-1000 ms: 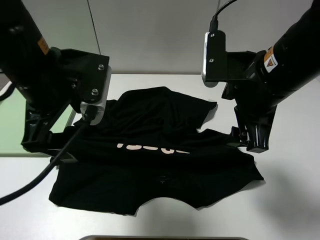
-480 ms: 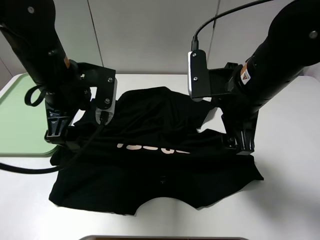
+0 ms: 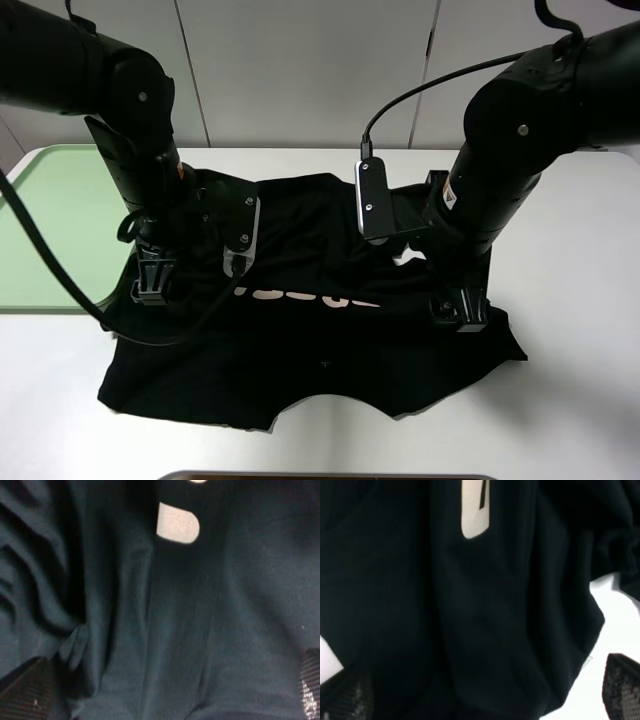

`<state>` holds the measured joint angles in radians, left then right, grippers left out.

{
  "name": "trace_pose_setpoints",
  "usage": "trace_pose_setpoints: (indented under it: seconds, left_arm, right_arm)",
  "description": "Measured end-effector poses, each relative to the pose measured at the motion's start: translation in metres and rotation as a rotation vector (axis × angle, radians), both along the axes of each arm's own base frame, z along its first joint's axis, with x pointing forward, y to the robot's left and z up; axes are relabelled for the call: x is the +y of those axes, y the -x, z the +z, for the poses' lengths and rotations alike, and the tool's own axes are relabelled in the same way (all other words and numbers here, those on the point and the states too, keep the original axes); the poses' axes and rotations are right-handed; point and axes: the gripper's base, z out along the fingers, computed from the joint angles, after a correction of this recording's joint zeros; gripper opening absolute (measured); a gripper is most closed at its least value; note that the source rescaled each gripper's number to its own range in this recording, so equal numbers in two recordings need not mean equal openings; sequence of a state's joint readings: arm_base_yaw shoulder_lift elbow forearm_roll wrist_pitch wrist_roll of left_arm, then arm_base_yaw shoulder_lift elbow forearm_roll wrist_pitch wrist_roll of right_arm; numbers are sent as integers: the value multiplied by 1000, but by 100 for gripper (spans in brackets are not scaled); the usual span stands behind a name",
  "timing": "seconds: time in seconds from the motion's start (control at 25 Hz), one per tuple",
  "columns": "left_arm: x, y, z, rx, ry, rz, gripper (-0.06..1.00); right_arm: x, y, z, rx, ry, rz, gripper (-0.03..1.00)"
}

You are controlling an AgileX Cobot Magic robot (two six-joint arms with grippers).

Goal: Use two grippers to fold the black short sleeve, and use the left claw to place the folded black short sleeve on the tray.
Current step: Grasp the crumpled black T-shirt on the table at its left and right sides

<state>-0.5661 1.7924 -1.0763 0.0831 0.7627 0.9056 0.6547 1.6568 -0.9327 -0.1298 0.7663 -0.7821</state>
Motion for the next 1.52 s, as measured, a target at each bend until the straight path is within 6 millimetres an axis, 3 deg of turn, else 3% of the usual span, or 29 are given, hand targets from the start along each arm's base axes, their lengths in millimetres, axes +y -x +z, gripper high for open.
trace_pose_setpoints:
  seconds: [0.4, 0.84, 1.24, 1.52]
  left_arm:
    - [-1, -4, -30, 57, -51, -11, 98]
    - [11, 12, -47, 96, -96, -30, 98]
    - [12, 14, -51, 102, -103, -35, 98]
    - [12, 14, -51, 101, -103, -36, 98]
  right_arm:
    - [-3, 4, -22, -9, 1, 24, 100]
    - [-9, 11, -39, -34, -16, 52, 100]
    - [-6, 9, -44, -62, -44, 62, 100]
    - [-5, 9, -70, 11, 9, 63, 100]
